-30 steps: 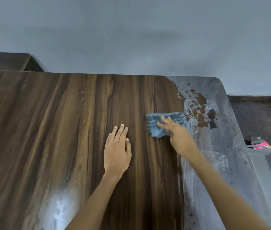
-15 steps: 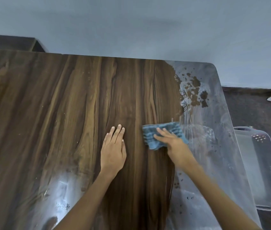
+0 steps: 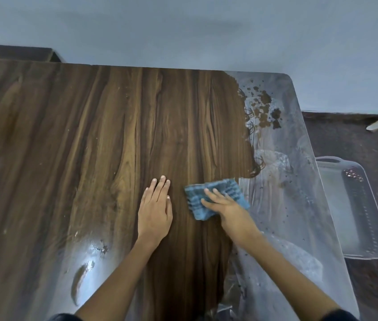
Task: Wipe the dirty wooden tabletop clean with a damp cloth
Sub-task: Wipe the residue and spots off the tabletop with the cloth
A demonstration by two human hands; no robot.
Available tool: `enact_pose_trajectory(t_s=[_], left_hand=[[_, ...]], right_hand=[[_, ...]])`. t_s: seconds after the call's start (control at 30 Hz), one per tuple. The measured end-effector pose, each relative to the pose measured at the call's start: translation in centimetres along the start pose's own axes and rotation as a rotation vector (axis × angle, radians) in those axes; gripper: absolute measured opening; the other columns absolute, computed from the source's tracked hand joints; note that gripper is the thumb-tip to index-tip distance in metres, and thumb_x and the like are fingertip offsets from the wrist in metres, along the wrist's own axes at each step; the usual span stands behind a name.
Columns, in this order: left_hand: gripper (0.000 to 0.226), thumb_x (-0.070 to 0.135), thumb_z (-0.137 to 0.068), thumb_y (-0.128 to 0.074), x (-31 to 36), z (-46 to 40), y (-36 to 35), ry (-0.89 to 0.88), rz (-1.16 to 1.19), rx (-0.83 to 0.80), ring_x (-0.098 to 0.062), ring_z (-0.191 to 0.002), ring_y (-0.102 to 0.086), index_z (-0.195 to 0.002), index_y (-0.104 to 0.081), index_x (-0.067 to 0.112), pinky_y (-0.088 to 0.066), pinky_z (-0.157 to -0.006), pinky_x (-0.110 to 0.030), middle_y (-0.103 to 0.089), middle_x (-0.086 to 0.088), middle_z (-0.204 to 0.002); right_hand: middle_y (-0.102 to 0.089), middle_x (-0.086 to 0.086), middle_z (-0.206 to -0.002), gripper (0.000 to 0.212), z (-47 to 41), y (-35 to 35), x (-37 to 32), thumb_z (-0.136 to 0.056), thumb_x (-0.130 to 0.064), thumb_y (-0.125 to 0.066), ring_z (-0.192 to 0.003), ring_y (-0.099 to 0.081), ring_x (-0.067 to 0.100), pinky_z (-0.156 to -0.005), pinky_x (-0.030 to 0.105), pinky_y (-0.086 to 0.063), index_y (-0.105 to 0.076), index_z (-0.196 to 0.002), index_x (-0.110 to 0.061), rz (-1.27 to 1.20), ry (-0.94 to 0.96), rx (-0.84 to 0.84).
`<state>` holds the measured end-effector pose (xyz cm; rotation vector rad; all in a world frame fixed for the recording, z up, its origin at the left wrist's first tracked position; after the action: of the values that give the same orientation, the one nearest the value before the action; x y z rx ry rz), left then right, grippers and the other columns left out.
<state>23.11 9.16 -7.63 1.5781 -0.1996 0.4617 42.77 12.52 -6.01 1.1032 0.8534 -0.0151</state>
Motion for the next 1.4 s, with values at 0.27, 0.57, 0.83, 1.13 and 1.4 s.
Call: enact_pose_trajectory(t_s=[0.27,0.57,0.83,1.13,1.4], left_hand=[[0.051,0.029,-0.094,-0.019,-0.6,3.6,0.1,0.001,0.000,-0.011,-0.016,-0.139,-0.024,-0.137,-0.042,0.012,-0.020,-0.113,-0.034,-0.038,-0.001,-0.147],[0.051,0.029,-0.094,-0.021,-1.6,6.9,0.4,-0.032,-0.020,-0.033,-0.016,-0.139,-0.024,-0.138,-0.041,0.013,-0.019,-0.112,-0.033,-0.037,-0.001,-0.147],[0.050,0.029,-0.095,-0.021,-1.9,8.4,0.4,-0.046,-0.037,-0.035,-0.017,-0.139,-0.025,-0.138,-0.041,0.013,-0.020,-0.113,-0.033,-0.038,0.000,-0.147],[0.052,0.030,-0.094,-0.020,-2.0,9.6,0.7,-0.057,-0.054,-0.027,-0.019,-0.139,-0.027,-0.139,-0.040,0.013,-0.018,-0.112,-0.033,-0.038,-0.002,-0.147],[0.059,0.034,-0.093,-0.010,-1.4,11.5,0.6,-0.002,-0.068,-0.040,-0.019,-0.142,-0.018,-0.142,-0.033,0.013,-0.012,-0.114,-0.035,-0.029,-0.002,-0.151]], right_hand=[[-0.020,-0.001,-0.153,0.071,-5.7,3.8,2.1,-0.080,0.020,-0.039,-0.142,-0.014,0.027,-0.113,0.050,-0.022,-0.040,-0.137,-0.023,0.098,-0.354,0.204],[-0.013,-0.015,-0.145,0.070,6.5,-3.9,-2.8,-0.080,0.017,-0.040,-0.139,-0.002,0.007,-0.118,0.034,-0.002,-0.038,-0.136,-0.023,0.034,-0.038,-0.030],[-0.021,-0.001,-0.152,0.072,-0.8,-0.6,-1.1,-0.078,0.022,-0.037,-0.142,-0.014,0.026,-0.114,0.050,-0.020,-0.042,-0.135,-0.021,0.066,-0.322,0.177],[-0.023,-0.011,-0.145,0.066,9.7,-5.6,-4.7,-0.080,0.019,-0.038,-0.135,-0.008,0.004,-0.118,0.030,-0.002,-0.045,-0.132,-0.020,0.007,0.005,-0.024],[-0.017,-0.001,-0.154,0.071,3.5,-2.0,-2.7,-0.079,0.019,-0.037,-0.142,-0.012,0.027,-0.115,0.045,-0.018,-0.040,-0.137,-0.022,0.081,-0.279,0.098]])
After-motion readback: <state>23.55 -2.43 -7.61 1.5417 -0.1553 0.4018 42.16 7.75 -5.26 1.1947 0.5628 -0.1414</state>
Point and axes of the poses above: each hand's wrist, its own z-axis away from the middle knuckle, its own y-axis out of the back of the hand, x = y × z, the point moved 4 cm from there along -z, towards the middle knuckle
